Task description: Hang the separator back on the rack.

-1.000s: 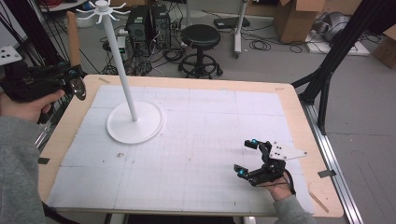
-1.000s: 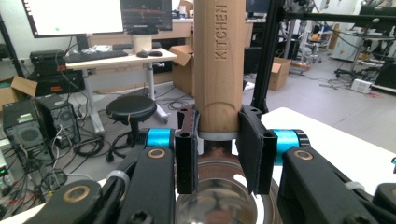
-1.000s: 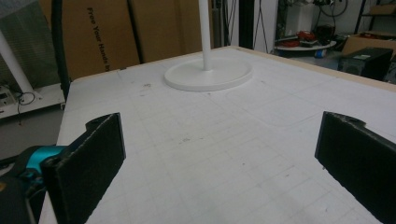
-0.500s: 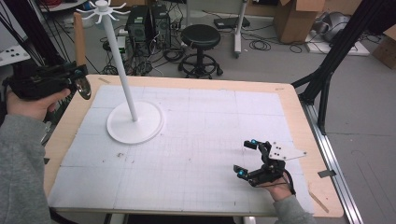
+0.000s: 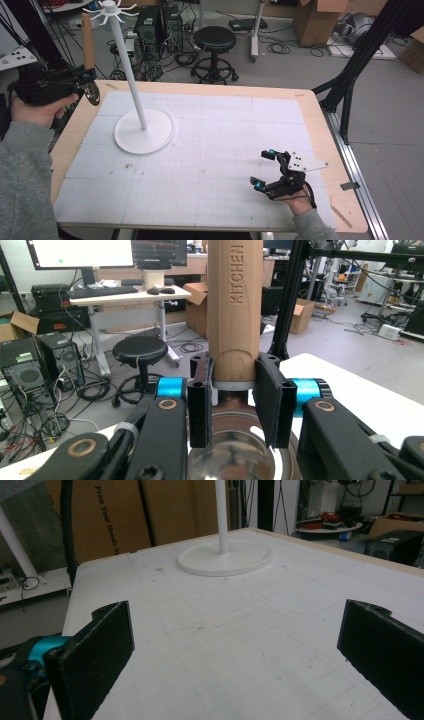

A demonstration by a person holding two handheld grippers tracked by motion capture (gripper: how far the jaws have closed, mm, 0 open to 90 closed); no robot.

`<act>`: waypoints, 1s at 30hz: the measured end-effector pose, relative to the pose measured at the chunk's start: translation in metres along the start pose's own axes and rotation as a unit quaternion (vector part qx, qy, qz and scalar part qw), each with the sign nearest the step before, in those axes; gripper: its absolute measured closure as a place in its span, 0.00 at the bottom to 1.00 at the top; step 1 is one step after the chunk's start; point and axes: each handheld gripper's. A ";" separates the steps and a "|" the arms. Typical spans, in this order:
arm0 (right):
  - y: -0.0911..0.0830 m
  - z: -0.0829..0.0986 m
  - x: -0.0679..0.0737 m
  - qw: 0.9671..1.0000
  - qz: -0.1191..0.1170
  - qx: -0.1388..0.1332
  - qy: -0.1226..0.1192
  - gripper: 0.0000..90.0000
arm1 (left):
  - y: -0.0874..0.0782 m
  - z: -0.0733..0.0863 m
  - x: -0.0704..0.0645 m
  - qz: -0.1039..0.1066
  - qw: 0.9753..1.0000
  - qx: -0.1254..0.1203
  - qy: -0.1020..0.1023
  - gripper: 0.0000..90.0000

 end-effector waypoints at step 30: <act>0.001 0.000 0.001 1.000 0.000 0.000 -0.002 0.01 | 0.017 0.009 -0.009 0.011 1.000 0.004 0.005 0.75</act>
Point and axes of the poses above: each handheld gripper's, and its own axes: y roughly forward along the jaws, z roughly out of its underside, x roughly to its left, and after that the axes turned 13 degrees about -x, right-handed
